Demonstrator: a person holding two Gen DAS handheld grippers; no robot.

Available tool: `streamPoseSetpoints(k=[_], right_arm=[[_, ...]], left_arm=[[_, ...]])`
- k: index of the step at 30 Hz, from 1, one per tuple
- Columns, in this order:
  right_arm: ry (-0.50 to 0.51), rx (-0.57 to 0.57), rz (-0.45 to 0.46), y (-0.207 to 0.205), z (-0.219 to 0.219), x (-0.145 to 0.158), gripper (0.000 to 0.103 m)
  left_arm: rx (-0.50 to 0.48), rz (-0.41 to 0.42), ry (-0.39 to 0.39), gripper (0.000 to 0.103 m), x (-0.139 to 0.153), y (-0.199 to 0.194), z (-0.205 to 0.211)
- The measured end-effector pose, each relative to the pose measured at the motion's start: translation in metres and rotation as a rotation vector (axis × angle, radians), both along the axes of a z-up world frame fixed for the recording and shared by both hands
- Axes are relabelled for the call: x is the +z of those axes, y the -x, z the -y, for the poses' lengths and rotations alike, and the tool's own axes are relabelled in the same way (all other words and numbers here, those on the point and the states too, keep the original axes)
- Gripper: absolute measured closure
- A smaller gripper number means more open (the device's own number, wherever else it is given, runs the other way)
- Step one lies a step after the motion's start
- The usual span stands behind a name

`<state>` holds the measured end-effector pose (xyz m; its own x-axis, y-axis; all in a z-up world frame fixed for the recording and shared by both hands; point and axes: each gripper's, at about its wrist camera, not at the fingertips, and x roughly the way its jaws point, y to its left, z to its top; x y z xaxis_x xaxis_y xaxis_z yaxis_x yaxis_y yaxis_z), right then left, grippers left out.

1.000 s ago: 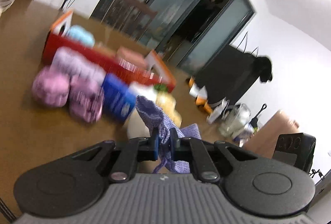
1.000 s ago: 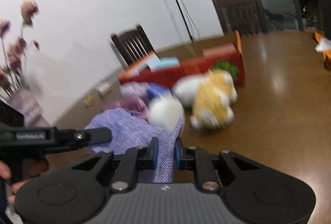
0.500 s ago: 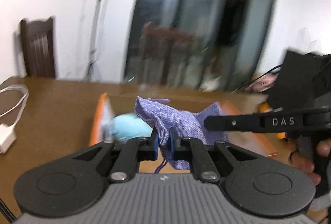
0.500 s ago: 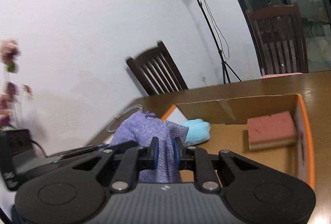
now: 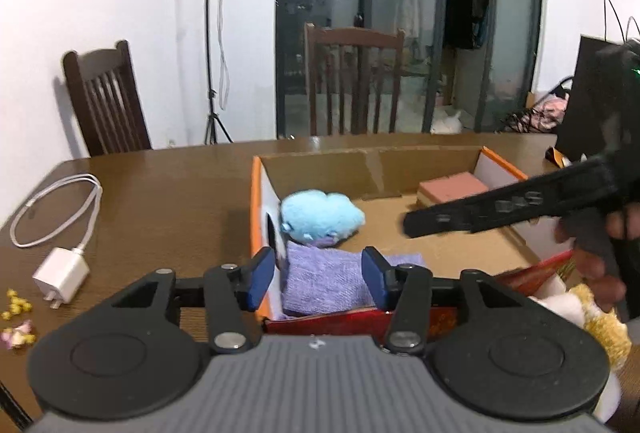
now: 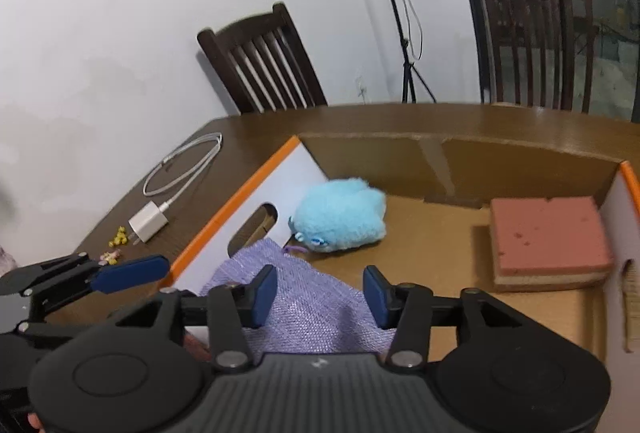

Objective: Organize soft objects
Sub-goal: 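Drop the lavender pouch into the box and open both grippers, then reach both grippers to the yellow-and-white plush toy and close on it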

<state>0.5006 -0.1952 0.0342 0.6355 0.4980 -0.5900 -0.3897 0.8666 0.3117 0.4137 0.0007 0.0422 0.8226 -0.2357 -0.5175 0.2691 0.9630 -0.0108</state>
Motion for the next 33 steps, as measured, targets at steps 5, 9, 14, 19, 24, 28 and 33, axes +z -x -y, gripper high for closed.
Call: streamPoseSetpoints(k=[5,9,14,19,24,28,33], right_arm=[[0.034,-0.03,0.095,0.048,0.03,0.033,0.04],[0.061,-0.065,0.192,0.11,0.057,0.047,0.032],[0.174,-0.157,0.382,0.206,0.071,0.033,0.022],[0.184,-0.17,0.409,0.276,0.075,-0.004,0.021],[0.147,-0.182,0.333,0.303,0.071,-0.039,0.021],[0.115,-0.186,0.304,0.309,0.068,-0.056,0.021],[0.081,-0.173,0.297,0.312,0.065,-0.063,0.021]], left_arm=[[-0.006,0.068,0.005,0.045,0.026,0.043,-0.006],[-0.002,0.131,0.049,0.022,0.029,0.094,-0.01],[0.019,0.157,0.048,0.012,0.013,0.151,-0.008],[0.052,0.165,0.105,0.003,-0.008,0.194,-0.019],[0.083,0.081,0.072,0.003,-0.031,0.21,-0.015],[0.097,0.054,0.043,0.003,-0.039,0.211,-0.01],[0.088,0.045,0.019,0.003,-0.042,0.203,-0.002]])
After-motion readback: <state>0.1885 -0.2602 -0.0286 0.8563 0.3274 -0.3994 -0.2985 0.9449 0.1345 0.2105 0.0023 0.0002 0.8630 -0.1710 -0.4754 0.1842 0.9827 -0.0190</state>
